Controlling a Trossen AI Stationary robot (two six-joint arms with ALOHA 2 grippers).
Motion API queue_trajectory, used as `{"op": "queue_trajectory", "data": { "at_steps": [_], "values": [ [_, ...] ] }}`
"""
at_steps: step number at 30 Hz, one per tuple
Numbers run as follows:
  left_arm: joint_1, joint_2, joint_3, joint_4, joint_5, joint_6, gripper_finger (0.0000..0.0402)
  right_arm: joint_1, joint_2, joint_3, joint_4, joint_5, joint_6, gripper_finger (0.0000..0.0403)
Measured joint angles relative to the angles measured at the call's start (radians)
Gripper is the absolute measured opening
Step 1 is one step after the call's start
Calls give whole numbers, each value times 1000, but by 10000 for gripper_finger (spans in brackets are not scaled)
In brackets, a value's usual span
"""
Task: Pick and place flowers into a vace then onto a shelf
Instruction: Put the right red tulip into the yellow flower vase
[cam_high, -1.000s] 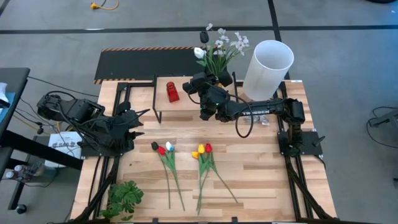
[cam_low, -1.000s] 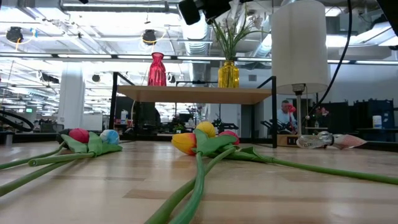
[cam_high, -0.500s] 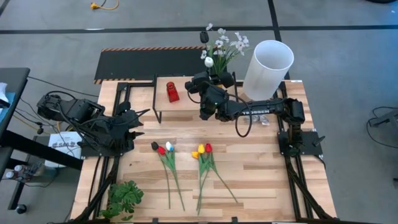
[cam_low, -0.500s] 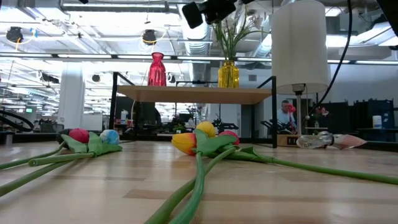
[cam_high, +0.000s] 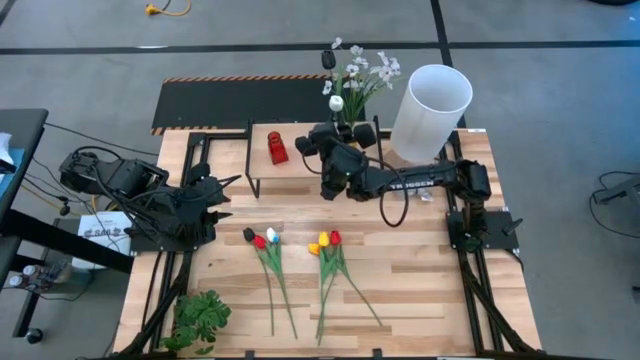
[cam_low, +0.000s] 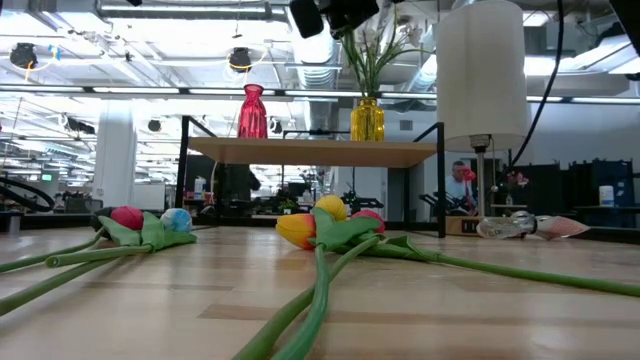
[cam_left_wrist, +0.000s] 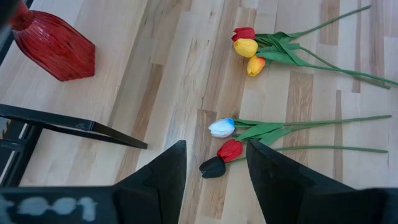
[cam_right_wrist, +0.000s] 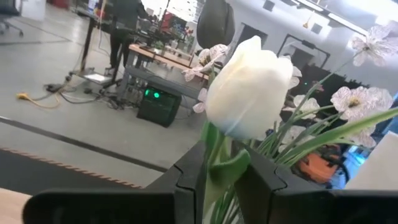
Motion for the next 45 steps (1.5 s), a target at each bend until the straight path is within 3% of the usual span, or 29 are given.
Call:
{"op": "queue_trajectory", "data": {
  "at_steps": [6, 15, 19, 29, 45],
  "values": [
    [0, 0, 0, 0, 0, 0, 158, 14, 0, 0, -28, 11, 19, 89],
    [0, 0, 0, 0, 0, 0, 158, 28, 0, 0, -37, 25, 43, 208],
    [0, 0, 0, 0, 0, 0, 158, 48, 0, 0, -45, 25, 43, 241],
    [0, 0, 0, 0, 0, -13, 158, 81, 0, 0, -41, 25, 34, 249],
    [0, 0, 0, 1, 0, -24, 158, 338, 0, 0, -34, 23, 59, 249]
  ]
}}
